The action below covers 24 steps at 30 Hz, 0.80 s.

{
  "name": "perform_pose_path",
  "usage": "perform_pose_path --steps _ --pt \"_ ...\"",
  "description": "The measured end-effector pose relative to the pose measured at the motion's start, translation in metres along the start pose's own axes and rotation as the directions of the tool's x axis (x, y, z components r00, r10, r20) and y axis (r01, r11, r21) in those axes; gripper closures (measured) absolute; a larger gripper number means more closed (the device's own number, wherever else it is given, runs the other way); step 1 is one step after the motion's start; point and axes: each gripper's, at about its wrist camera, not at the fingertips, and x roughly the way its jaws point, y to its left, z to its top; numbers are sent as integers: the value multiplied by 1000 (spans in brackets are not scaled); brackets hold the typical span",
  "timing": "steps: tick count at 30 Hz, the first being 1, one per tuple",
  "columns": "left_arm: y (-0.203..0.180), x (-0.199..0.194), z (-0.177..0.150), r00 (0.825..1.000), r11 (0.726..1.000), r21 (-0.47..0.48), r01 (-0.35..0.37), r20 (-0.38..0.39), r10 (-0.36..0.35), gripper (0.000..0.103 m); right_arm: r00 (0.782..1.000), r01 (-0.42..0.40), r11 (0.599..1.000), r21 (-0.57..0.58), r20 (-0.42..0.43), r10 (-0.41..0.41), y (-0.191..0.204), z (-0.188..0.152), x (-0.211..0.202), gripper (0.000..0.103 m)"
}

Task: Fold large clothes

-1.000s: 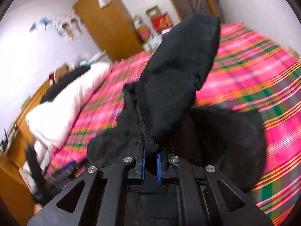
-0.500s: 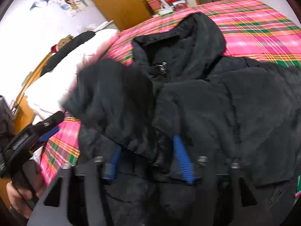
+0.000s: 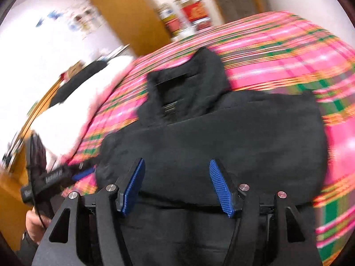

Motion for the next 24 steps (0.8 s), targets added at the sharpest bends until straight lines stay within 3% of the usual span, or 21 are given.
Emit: perform_pose_path --steps 4,6,7,11,16,21,24 --pt "-9 15 -6 999 999 26 -22 -30 23 17 985 154 980 129 56 -162 -75 9 -19 42" --pt "-12 15 -8 999 998 36 -49 -13 49 17 981 179 968 175 42 -189 -99 9 -10 45" --pt "-13 16 -8 998 997 43 -66 -2 66 17 981 187 966 180 14 -192 -106 7 1 51" --pt "-14 13 -9 993 991 64 -117 42 115 18 971 238 970 51 -46 -235 -94 -9 43 52" --pt "-18 -3 -3 981 988 77 -131 154 118 18 959 276 961 1 -59 -276 -89 -3 40 52" --pt "-35 -7 1 973 982 161 -97 222 59 18 968 247 968 -40 43 -245 -68 8 11 52" --pt "-40 12 2 979 972 196 -127 185 90 32 973 230 967 -109 20 -229 -48 15 29 52"
